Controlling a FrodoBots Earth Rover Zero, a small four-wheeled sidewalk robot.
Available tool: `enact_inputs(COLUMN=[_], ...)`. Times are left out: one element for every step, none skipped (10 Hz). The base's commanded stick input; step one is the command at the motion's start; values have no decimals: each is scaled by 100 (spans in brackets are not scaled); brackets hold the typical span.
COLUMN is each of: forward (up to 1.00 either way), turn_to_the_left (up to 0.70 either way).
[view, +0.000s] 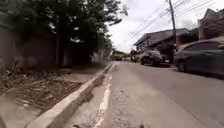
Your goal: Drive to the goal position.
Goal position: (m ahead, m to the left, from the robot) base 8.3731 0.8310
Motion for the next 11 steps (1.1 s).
enact_inputs(forward=[70, 70, 70, 70, 70, 70, 70, 70, 70, 70, 70], turn_to_the_left=[-2, 0, 0, 0, 0, 0, 0, 0, 0, 0, 0])
